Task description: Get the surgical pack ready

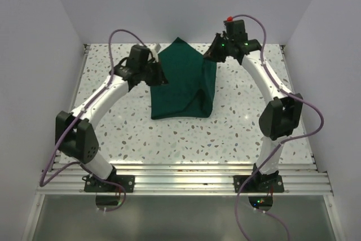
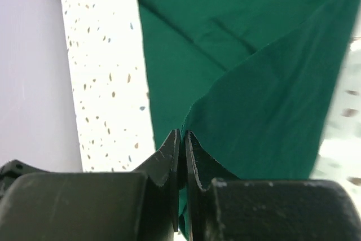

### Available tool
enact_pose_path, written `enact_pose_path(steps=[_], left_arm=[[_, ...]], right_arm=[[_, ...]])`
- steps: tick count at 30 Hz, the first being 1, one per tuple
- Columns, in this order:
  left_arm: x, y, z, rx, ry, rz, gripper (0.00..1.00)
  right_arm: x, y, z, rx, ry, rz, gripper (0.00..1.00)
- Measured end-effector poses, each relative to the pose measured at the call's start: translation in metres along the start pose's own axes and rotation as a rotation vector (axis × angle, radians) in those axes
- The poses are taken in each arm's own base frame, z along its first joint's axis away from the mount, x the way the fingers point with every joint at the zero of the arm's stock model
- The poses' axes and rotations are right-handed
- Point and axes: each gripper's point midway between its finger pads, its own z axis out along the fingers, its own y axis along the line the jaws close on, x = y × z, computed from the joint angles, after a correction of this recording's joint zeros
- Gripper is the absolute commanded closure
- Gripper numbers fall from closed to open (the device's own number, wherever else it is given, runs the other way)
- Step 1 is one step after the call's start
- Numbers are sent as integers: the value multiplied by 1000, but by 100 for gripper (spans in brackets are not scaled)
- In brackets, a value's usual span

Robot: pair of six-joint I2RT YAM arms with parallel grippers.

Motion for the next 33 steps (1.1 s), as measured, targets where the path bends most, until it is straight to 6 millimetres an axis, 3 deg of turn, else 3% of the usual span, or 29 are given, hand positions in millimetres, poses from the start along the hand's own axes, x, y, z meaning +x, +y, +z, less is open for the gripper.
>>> enact_pose_path(steps=[2, 4, 7, 10, 13, 18, 29, 33], left_arm=[[1, 35, -19, -64, -31, -51, 96], [15, 70, -23, -139, -18, -100, 96], [57, 117, -16, -248, 75, -157, 96], [94, 142, -10, -310, 164, -199, 98], [111, 153, -5, -333, 207, -219, 99], [116, 158, -3, -340, 212, -228, 99], [128, 177, -7, -376, 217, -281, 100], [123, 180, -11, -381, 199, -288, 100]], right_arm=[[12, 22, 14, -24, 24, -22, 100], [25, 42, 30, -46, 49, -45, 100], [47, 73, 54, -79, 85, -77, 100], [69, 102, 76, -116, 118, -106, 100], [91, 119, 91, -137, 150, -125, 100], [124, 127, 104, -135, 209, -130, 100], [150, 124, 126, -121, 253, -113, 100], [162, 125, 137, -120, 270, -112, 100]])
